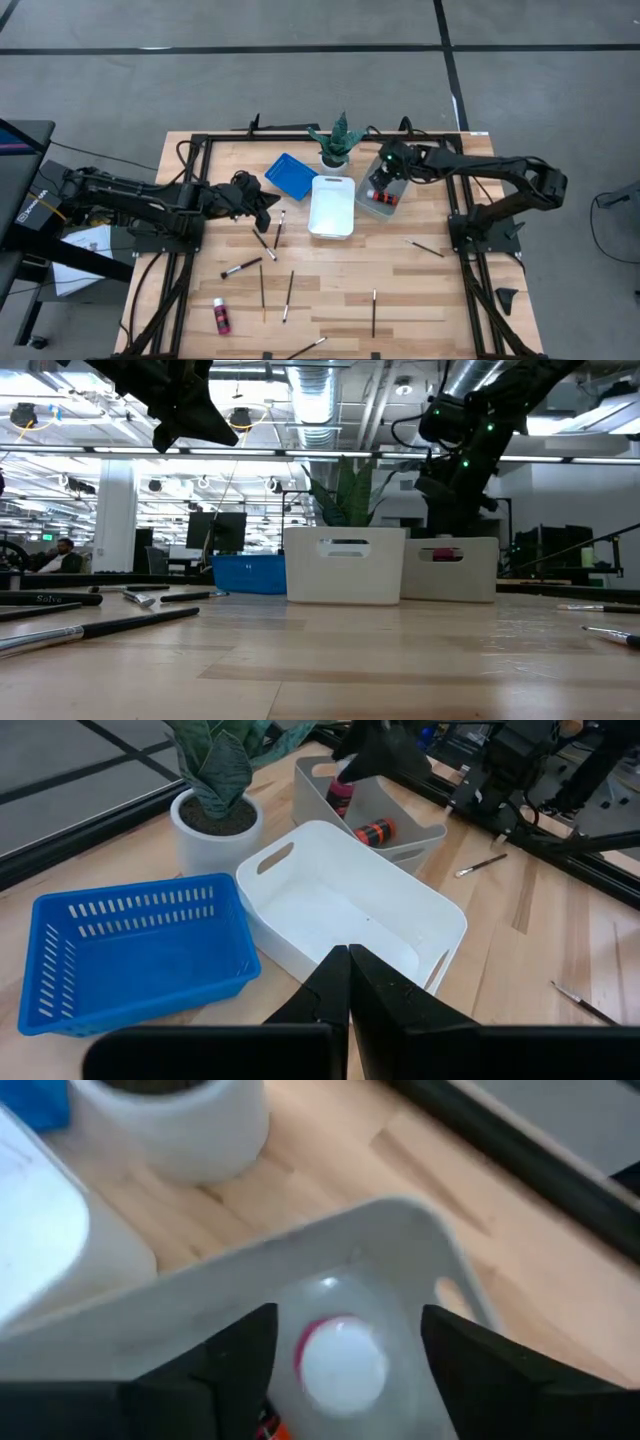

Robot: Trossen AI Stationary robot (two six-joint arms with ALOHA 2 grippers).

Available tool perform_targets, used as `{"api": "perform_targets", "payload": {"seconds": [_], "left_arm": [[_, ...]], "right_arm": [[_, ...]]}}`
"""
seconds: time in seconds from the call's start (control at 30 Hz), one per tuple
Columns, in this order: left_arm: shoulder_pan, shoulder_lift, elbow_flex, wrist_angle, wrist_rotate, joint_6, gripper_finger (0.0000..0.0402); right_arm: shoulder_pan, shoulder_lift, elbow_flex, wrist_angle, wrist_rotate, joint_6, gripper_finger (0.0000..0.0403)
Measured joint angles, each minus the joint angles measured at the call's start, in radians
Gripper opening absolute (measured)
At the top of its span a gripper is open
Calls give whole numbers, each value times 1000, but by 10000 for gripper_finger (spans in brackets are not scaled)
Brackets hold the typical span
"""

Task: Pick & Place Paint Supplies
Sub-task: Put the large black paint brush into the white bin

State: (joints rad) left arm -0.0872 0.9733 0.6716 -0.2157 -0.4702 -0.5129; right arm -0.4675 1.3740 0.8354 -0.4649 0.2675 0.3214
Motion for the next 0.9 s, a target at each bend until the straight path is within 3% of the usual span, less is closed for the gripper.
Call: {"api": "perform_targets", "payload": {"seconds": [0.3,0.5,0.77,0.9], "left_arm": [[0,0,0,-15,0,1,0],[-16,0,0,-121,48,1,9],[-76,0,0,-356,86,-218,72],[-119,0,0,-526,211,-335,110]], "right_arm": [[2,-137,73,-2,48,76,247],[14,-229,80,-7,47,133,235],[26,-262,80,-51,44,147,223],[30,-262,80,-82,16,150,221]]}}
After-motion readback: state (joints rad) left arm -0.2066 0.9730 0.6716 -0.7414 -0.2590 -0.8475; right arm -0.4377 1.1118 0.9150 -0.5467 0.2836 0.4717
